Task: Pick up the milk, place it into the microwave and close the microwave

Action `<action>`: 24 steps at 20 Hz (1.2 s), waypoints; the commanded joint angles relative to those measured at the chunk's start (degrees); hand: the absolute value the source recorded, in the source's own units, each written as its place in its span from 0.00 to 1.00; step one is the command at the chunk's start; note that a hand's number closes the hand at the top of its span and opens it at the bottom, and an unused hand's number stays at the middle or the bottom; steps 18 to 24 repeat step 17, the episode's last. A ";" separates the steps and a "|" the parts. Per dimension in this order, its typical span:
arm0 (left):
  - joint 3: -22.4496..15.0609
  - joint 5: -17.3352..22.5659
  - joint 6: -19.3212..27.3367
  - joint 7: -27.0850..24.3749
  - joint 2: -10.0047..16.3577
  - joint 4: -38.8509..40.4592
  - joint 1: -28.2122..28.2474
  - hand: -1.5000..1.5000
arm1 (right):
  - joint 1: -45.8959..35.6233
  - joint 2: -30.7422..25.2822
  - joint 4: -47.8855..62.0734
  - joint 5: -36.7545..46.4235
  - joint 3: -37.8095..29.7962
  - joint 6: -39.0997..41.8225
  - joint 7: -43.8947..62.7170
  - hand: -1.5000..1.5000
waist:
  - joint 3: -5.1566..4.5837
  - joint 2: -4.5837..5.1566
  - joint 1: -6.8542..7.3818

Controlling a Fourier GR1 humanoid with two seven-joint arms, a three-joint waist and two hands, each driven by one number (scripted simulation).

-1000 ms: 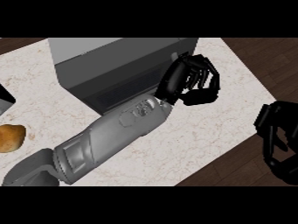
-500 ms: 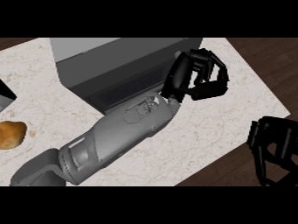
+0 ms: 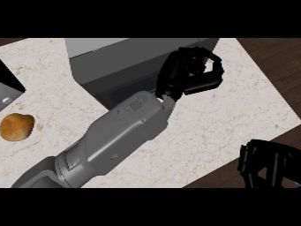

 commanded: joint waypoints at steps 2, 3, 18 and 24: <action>4.33 4.44 -1.94 -1.57 0.08 7.27 5.99 1.00 | 3.29 1.40 -3.07 0.41 1.84 -1.51 -0.07 1.00 | -0.26 0.12 1.99; 3.69 4.54 -2.98 -2.11 0.08 7.76 6.67 1.00 | 3.63 1.72 -3.30 0.48 1.85 -1.86 -0.28 1.00 | -0.21 0.27 2.55; 0.58 7.68 -14.51 -4.91 2.26 11.69 9.32 1.00 | 10.71 5.26 -11.62 5.35 7.08 -8.60 1.65 1.00 | -0.41 -0.61 5.55; 0.58 7.68 -14.51 -4.91 2.26 11.69 9.32 1.00 | 10.71 5.26 -11.62 5.35 7.08 -8.60 1.65 1.00 | -0.41 -0.61 5.55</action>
